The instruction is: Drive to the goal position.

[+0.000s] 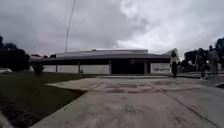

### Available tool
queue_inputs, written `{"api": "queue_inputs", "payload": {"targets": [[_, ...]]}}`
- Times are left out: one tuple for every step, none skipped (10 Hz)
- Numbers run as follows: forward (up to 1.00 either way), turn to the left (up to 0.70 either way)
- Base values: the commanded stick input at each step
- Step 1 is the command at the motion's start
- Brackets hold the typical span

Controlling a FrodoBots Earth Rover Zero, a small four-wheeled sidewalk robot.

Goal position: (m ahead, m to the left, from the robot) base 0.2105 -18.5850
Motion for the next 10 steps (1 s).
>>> {"api": "queue_inputs", "payload": {"targets": [[0.5,0.0],[0.5,0.0],[0.5,0.0],[0.5,0.0],[0.5,0.0],[0.5,0.0],[0.5,0.0],[0.5,0.0],[0.5,0.0],[0.5,0.0]]}}
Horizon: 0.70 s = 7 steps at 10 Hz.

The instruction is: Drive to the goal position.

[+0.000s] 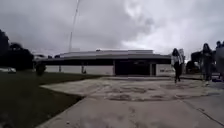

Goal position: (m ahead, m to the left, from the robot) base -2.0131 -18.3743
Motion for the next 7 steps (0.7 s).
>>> {"api": "queue_inputs", "payload": {"targets": [[0.5,0.0],[0.5,0.0],[0.5,0.0],[0.5,0.0],[0.5,0.0],[0.5,0.0],[0.5,-0.02]]}}
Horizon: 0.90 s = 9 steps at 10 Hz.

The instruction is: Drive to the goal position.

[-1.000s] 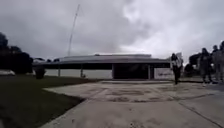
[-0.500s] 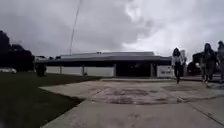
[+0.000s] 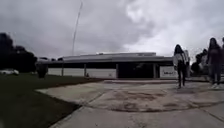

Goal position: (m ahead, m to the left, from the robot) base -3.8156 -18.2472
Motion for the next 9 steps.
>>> {"api": "queue_inputs", "payload": {"targets": [[0.5,-0.5],[0.5,-0.5],[0.5,-0.5],[0.5,-0.5],[0.5,-0.28],[0.5,0.0],[0.5,0.0],[0.5,0.0],[0.5,0.0]]}}
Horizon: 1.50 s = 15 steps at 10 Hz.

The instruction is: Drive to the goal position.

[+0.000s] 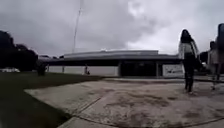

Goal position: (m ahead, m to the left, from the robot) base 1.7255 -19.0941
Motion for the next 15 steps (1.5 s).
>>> {"api": "queue_inputs", "payload": {"targets": [[0.5,0.0],[0.5,0.0],[0.5,0.0],[0.5,0.0],[0.5,0.0],[0.5,0.0],[0.5,0.0],[0.5,0.0],[0.5,0.0],[0.5,0.0],[0.5,0.0],[0.5,0.0],[0.5,0.0],[0.5,0.0],[0.5,0.0]]}}
